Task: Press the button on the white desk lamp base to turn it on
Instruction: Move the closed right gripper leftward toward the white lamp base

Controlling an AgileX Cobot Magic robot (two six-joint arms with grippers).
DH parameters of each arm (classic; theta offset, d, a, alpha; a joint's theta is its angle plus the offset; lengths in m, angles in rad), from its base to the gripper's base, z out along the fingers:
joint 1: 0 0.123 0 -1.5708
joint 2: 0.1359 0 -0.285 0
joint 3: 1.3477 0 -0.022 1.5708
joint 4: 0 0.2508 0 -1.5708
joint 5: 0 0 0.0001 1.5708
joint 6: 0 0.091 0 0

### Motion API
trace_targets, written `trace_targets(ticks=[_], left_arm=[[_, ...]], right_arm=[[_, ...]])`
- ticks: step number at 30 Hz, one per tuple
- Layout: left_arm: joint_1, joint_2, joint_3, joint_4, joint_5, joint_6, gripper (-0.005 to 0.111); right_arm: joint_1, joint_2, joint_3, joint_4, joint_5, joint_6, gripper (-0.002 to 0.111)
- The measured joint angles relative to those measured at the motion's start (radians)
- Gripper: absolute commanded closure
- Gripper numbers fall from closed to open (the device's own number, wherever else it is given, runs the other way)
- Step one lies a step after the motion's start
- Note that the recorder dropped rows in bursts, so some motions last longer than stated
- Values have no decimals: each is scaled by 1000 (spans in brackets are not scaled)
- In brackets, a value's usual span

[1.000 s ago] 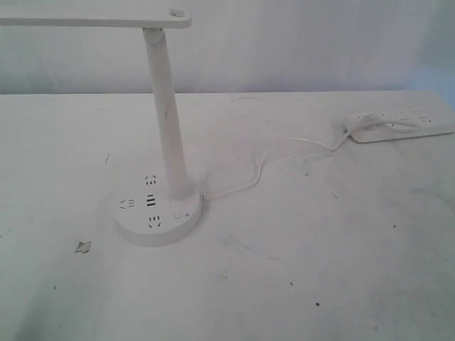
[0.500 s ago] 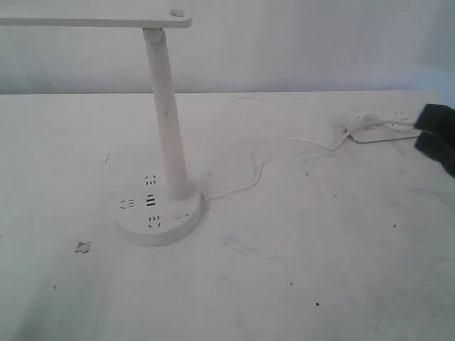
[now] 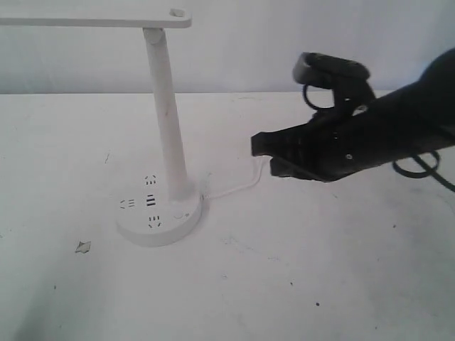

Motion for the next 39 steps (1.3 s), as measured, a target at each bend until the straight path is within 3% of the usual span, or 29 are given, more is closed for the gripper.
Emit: trace_targets(ticks=[4, 11, 16, 21, 39], left_arm=[[0, 0, 0, 0, 0, 0, 107], [0, 0, 0, 0, 0, 0, 107], [0, 0, 0, 0, 0, 0, 107], [0, 0, 0, 0, 0, 0, 107], [0, 0, 0, 0, 0, 0, 107]], right_arm=[[-28, 128, -88, 223, 198, -279, 108], [-171, 319, -118, 686, 638, -720, 108], [-158, 405, -122, 790, 664, -824, 108], [-152, 461, -142, 825, 524, -842, 108], [-101, 558, -219, 833, 699, -742, 108]])
